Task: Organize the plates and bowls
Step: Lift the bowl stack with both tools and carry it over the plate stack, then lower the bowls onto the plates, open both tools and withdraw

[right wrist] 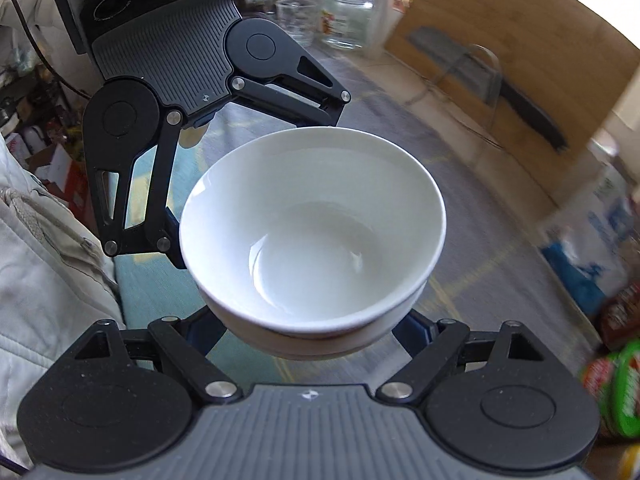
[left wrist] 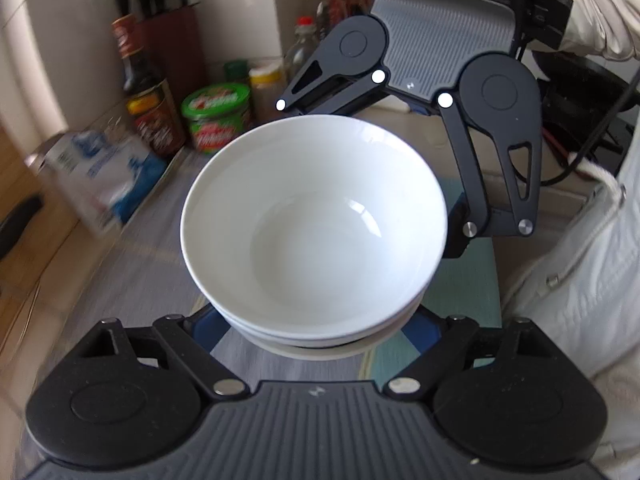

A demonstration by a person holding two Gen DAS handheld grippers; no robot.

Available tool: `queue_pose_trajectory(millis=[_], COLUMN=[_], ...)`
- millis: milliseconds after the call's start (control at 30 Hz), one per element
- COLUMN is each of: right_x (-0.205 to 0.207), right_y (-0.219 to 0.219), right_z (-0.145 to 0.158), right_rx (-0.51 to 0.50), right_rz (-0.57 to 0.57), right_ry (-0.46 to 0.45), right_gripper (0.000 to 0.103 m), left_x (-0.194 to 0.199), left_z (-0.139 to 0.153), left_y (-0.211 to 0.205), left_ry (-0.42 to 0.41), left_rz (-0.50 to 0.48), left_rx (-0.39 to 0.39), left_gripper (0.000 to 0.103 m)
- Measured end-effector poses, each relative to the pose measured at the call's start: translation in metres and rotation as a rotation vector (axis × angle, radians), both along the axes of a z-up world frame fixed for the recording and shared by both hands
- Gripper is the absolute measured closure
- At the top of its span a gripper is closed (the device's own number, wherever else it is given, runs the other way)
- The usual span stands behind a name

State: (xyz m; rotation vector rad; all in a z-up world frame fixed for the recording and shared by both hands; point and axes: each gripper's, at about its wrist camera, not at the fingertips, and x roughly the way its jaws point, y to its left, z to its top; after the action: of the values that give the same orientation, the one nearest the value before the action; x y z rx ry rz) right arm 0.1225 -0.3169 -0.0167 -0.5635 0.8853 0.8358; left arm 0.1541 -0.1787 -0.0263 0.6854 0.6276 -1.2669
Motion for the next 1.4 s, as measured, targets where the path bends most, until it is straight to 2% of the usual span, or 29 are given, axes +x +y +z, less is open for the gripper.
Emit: queue_pose_trajectory(millis=[300,633,1067,1400], right_x=[0.0,0.008,0.015,0.014], right_y=[-0.065,-0.105,-0.12,-0.123], right_z=[0.007,-0.014,-0.023,-0.022], right_rx=[-0.047,-0.063,-0.034,-0.026], right_rz=[-0.116,-0.212,-0.257,-0.271], right_ry=[-0.039,0.004,0.052,0.042], right_gripper=[0.012,0.012,0.014,0.014], left_x=[0.018,0.033,0.04,0.037], left_z=[-0.002,-0.026,-0.035,-0.035], left_y=[-0.067,-0.113,-0.132,-0.133], left_ry=[-0.035,0.004,0.047,0.034], left_rz=[-0.1,-0.155,-0.135,-0.124], left_rx=[-0.04,-0.017,0.005,-0.002], left_gripper=[0.013,0.013,0.014,0.013])
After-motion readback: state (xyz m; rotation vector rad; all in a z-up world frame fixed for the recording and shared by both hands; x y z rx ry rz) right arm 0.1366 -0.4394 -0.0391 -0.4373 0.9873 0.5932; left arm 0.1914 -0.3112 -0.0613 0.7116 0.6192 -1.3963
